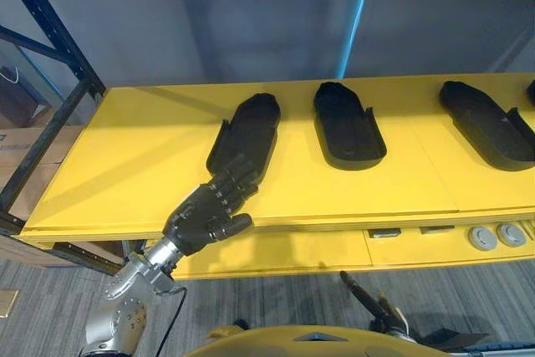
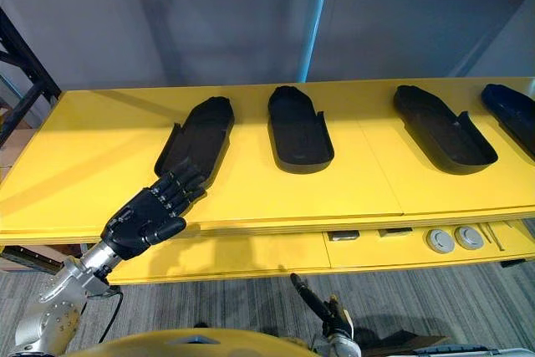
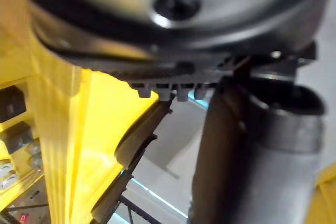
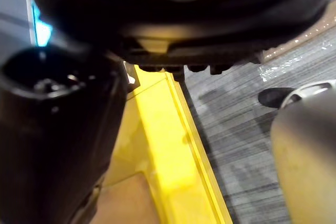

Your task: Walk over and take three plastic housings, then place them on the shelf

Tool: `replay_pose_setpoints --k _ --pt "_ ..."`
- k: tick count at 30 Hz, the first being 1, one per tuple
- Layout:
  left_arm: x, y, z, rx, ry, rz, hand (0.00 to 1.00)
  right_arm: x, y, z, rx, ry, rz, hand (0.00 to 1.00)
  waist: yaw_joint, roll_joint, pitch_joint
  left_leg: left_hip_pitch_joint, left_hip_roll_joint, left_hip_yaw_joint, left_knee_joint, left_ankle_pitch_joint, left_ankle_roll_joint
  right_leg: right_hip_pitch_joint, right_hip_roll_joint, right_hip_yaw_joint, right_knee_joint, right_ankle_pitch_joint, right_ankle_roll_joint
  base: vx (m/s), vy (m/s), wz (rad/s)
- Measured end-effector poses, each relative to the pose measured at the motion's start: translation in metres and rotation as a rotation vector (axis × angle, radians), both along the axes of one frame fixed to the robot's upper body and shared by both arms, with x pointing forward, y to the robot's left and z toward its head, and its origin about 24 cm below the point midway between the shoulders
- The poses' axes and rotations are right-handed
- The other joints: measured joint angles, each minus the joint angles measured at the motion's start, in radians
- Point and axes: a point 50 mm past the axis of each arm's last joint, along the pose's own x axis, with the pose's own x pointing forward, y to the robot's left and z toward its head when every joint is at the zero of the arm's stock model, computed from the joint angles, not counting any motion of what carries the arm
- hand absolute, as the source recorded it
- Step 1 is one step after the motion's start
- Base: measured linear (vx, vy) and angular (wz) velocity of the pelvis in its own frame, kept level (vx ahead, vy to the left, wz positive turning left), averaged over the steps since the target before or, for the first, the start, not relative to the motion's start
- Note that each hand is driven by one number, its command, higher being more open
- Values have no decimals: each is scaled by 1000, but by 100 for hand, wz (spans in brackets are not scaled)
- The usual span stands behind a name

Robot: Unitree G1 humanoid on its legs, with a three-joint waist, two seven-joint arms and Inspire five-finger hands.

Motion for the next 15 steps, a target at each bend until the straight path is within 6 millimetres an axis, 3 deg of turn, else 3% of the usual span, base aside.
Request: replay_pose_setpoints --k 9,15 --pt "5 -5 2 45 5 11 100 -2 -1 0 -12 7 -8 100 1 4 -10 -27 0 -3 1 2 1 -27 -2 0 15 -1 -2 0 0 1" --pt "10 -3 25 89 -83 24 100 -2 -4 1 -29 8 -22 100 4 10 -8 -52 -7 -13 4 9 8 -57 -11 1 39 -1 -3 11 16 6"
